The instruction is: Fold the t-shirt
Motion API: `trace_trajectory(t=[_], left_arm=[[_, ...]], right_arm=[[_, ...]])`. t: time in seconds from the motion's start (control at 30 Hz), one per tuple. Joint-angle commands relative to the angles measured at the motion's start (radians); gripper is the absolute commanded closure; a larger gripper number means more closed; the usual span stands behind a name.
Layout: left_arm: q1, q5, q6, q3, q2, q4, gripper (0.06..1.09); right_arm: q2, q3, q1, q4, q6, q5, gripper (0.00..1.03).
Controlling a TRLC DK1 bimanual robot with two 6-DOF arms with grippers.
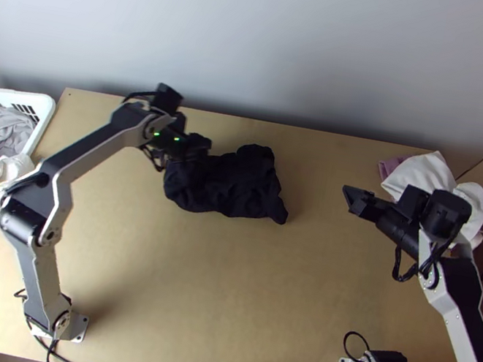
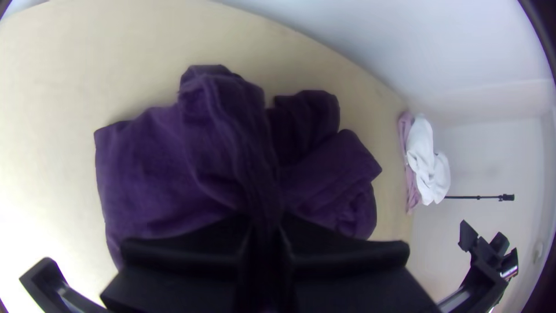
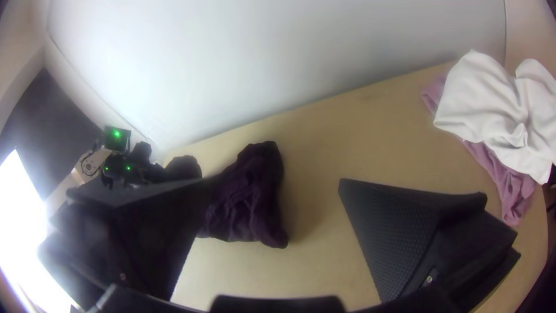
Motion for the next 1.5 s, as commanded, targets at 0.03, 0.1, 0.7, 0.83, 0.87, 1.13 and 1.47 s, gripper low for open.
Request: trace_trajectory(t=[0.03,0.1,0.7,0.83,0.87,1.13,1.47], left_arm=[[-0.137,-0.026,-0.053,0.162,0.113,-0.011,1.05],[-0.166,-0.033,-0.075,0.203,0.145,-0.008,1.05],[-0.365,-0.039,-0.162,0.550,0.401,0.047,1.05],[-0.390,-0.039,-0.178,0.552,0.433,0.099,1.05],[-0.391,-0.045,-0.192,0.552,0.450,0.115,0.95],[-0.341,-0.122,-0.293,0.552,0.513,0.184,0.11],[-0.328,-0.086,-0.300,0.553,0.258,0.337,0.11]], right_arm=[[-0.065,-0.107,-0.005,0.031,0.018,0.001,0.03],[-0.084,-0.133,-0.005,0.048,0.021,0.001,0.03],[-0.165,-0.262,-0.069,0.079,0.009,0.002,0.03],[-0.179,-0.284,-0.077,0.080,0.007,0.001,0.03],[-0.182,-0.287,-0.077,0.080,0.006,0.001,0.03],[-0.203,-0.290,-0.077,0.071,-0.010,-0.006,0.03],[-0.191,-0.282,-0.042,0.079,-0.005,-0.007,0.03]])
